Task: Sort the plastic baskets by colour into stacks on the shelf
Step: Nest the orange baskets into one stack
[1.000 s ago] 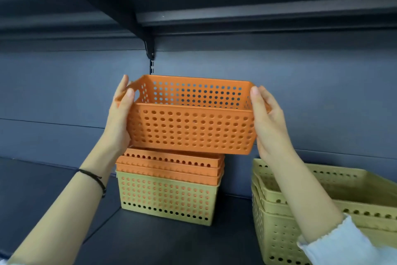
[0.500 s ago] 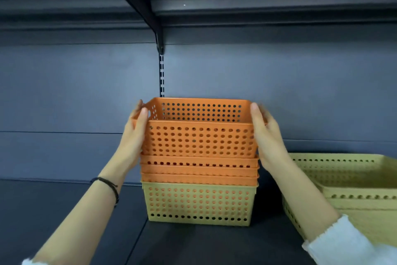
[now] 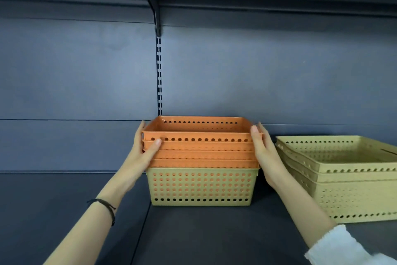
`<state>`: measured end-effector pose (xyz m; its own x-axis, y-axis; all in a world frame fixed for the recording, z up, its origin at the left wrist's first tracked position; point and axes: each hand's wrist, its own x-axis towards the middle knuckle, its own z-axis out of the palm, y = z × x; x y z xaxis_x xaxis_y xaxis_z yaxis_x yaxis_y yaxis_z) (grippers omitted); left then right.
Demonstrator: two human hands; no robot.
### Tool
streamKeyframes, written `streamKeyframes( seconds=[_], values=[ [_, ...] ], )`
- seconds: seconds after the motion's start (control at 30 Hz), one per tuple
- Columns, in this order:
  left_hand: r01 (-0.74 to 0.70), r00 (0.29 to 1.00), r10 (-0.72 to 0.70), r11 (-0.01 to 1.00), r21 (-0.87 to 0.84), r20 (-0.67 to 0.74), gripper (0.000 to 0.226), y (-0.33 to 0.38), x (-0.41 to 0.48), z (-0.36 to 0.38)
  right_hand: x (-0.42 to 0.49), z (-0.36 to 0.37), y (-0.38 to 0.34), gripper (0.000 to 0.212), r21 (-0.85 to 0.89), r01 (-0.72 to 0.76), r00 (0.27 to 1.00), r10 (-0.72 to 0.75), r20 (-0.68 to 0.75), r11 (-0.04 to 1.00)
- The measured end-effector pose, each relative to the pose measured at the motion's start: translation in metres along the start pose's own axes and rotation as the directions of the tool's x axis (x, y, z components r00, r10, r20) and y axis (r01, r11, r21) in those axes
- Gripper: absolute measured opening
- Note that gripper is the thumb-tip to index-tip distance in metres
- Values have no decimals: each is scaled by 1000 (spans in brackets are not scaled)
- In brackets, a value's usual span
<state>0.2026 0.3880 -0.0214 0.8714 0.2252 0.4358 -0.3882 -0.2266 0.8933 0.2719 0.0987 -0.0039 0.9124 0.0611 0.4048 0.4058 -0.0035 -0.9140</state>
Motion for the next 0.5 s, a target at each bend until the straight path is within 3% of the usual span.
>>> streamKeyframes(
  seconds=[0.1,0.2,0.3,0.43,0.5],
  values=[
    [43,998,-44,999,10,47,115,-19,-8,-1,-16,0,24,107,0,1,999,-1,35,1000],
    [46,998,-49,996,81,32,80,-26,-14,6,-24,-2,42,129,-45,-15,997,19,80,999],
    [59,998,-56,991,116,-27,52,-21,-14,12,-24,-3,45,97,-109,21,998,-14,68,994],
    [30,999,-27,994,104,-31,67,-16,-14,9,-19,-3,42,73,-209,64,998,-62,17,976],
    [8,998,-4,997,71,-55,59,-14,-11,8,-17,-6,41,60,-242,77,997,-74,24,967]
  ],
)
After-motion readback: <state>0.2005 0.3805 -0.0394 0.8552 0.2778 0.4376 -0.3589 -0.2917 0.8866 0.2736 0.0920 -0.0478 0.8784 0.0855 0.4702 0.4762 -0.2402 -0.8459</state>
